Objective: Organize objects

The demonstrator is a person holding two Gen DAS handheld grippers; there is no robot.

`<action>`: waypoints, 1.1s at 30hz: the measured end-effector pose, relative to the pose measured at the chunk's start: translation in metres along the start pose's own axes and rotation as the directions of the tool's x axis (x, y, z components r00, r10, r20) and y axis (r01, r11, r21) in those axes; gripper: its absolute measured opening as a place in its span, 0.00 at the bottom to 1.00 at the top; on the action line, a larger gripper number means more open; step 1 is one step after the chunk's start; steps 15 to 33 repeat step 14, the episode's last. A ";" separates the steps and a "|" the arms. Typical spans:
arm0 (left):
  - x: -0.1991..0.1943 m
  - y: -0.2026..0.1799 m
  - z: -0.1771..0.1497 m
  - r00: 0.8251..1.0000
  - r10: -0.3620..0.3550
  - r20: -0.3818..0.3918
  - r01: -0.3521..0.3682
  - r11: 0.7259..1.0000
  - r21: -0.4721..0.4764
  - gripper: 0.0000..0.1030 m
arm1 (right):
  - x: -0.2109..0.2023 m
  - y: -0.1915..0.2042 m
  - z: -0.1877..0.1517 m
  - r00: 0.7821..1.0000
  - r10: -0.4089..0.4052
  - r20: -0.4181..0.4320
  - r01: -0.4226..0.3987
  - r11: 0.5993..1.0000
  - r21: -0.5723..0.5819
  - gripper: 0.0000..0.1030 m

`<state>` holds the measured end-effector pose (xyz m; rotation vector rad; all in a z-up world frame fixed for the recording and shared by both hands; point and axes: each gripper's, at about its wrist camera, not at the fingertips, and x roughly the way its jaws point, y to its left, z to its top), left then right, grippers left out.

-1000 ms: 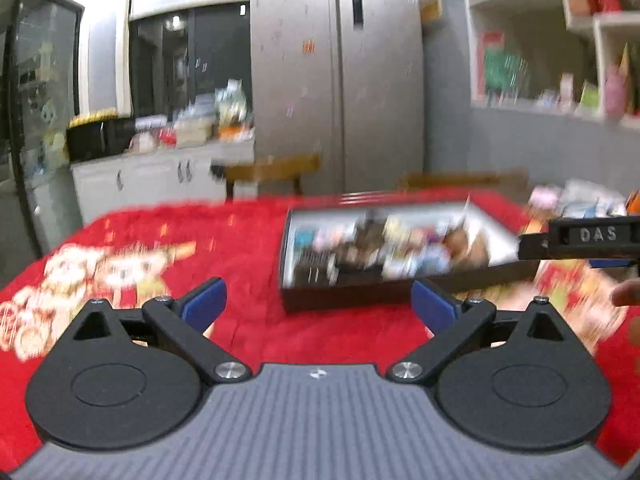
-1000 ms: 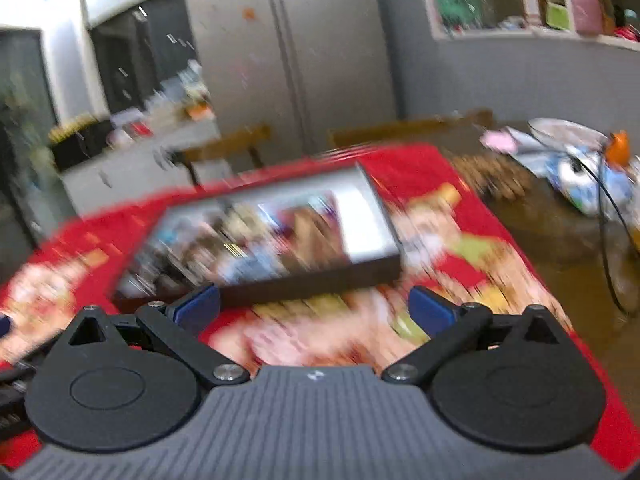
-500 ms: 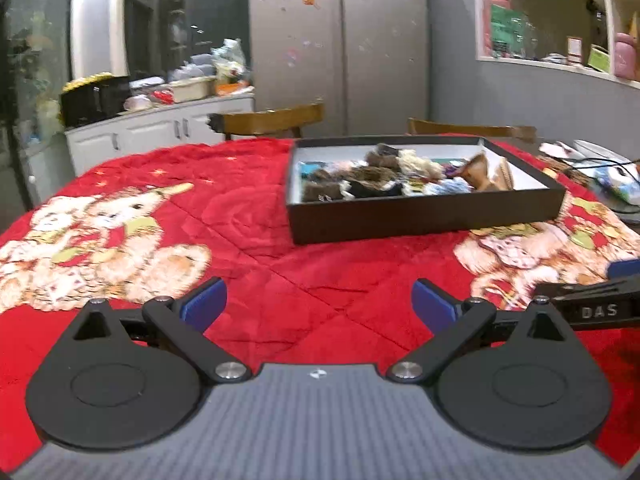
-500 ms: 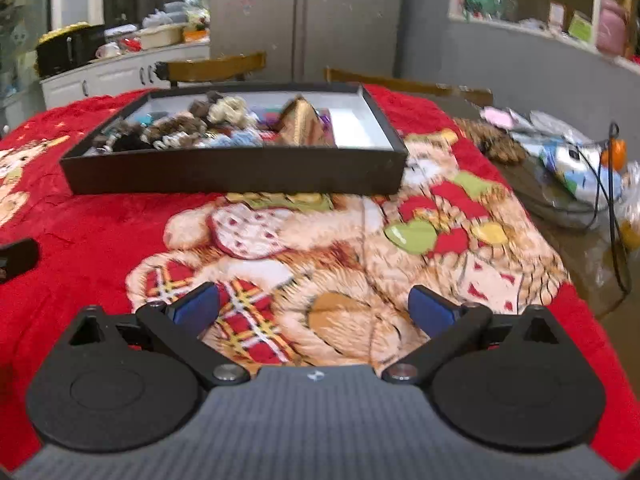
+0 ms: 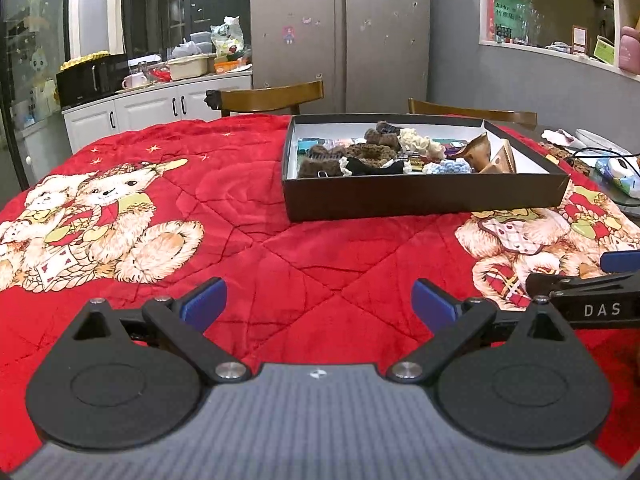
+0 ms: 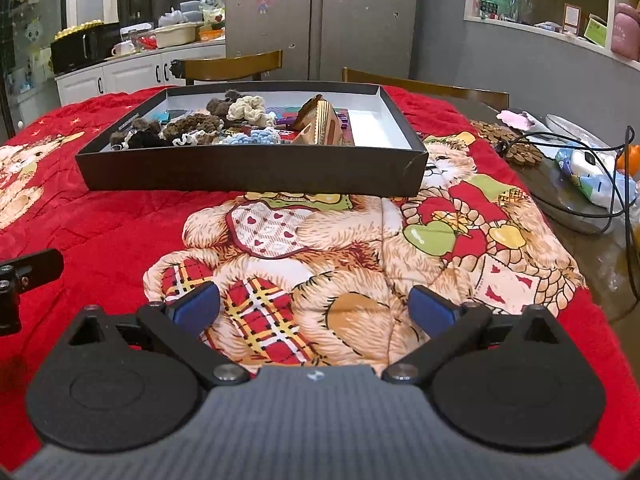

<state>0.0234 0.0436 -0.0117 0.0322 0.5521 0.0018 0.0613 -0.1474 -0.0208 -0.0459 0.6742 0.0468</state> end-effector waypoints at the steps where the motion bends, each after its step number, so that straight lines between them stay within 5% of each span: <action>1: 0.000 0.000 0.000 1.000 -0.002 0.003 0.002 1.000 0.001 0.98 | 0.000 0.000 0.000 1.000 0.000 -0.001 0.000 1.000 0.001 1.00; 33: 0.000 0.000 0.000 1.000 -0.008 0.001 0.008 1.000 0.002 0.98 | 0.002 -0.001 0.000 1.000 0.005 -0.006 -0.005 1.000 0.007 1.00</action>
